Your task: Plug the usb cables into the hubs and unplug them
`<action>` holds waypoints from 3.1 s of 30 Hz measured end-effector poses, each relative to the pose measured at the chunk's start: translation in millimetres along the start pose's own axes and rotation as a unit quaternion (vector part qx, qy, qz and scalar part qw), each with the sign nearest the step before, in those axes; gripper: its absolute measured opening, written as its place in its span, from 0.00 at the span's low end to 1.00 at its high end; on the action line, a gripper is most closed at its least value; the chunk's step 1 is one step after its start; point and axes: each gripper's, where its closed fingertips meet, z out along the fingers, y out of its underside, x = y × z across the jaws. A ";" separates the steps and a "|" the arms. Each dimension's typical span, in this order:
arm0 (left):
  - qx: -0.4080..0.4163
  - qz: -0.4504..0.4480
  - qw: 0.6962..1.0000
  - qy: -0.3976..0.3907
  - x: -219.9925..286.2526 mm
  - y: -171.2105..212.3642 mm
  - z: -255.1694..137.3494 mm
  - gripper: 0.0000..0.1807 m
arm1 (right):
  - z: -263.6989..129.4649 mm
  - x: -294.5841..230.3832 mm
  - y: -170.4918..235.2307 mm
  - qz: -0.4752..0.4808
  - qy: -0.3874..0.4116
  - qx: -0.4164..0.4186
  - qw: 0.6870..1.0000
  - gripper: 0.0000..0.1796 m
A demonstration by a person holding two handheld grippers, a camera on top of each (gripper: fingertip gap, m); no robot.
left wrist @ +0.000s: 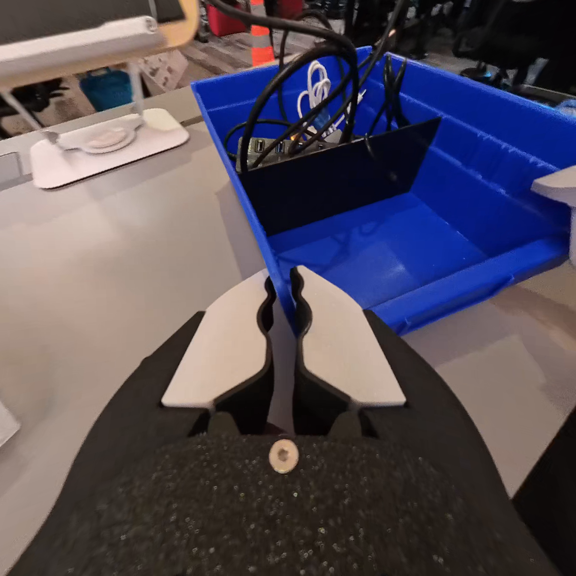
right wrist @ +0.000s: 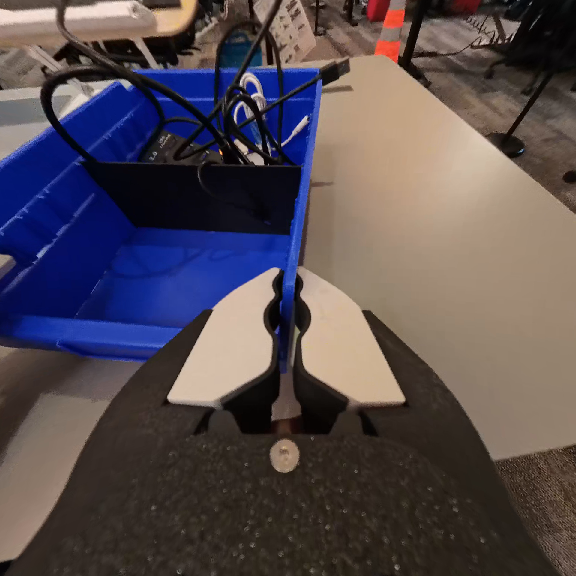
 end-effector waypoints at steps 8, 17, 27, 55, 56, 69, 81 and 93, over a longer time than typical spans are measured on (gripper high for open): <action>0.017 -0.031 0.992 -0.120 -103.9 9.1 -43.9 0.03 | 33.1 -109.1 -30.2 -0.040 -0.082 0.042 0.995 0.02; -0.007 -0.044 0.995 -0.092 -140.3 40.9 -67.7 0.08 | 62.1 -167.0 -11.6 -0.060 -0.136 0.017 0.989 0.02; 0.192 -0.139 0.916 -0.324 -296.9 27.1 -245.5 0.23 | 13.8 -142.7 -35.7 -0.147 -0.150 0.086 0.974 0.22; -0.067 -0.224 0.920 -0.315 -298.8 142.6 -261.7 0.02 | -19.7 -409.6 28.3 -0.136 -0.297 0.007 0.945 0.16; -0.064 -0.221 0.922 -0.312 -296.5 142.7 -263.2 0.02 | -18.3 -415.2 29.8 -0.144 -0.301 0.004 0.943 0.05; 0.137 -0.107 0.922 -0.345 -237.3 -8.3 -275.0 0.02 | -75.1 -340.2 -109.9 -0.161 -0.222 0.227 0.935 0.03; 0.064 -0.100 0.978 -0.174 -5.3 -152.0 24.0 0.01 | 28.9 33.5 -170.8 -0.066 -0.023 0.126 0.990 0.02; -0.054 -0.104 0.978 -0.171 86.5 -65.8 146.1 0.02 | 127.7 157.4 -56.5 -0.076 -0.068 -0.015 0.995 0.02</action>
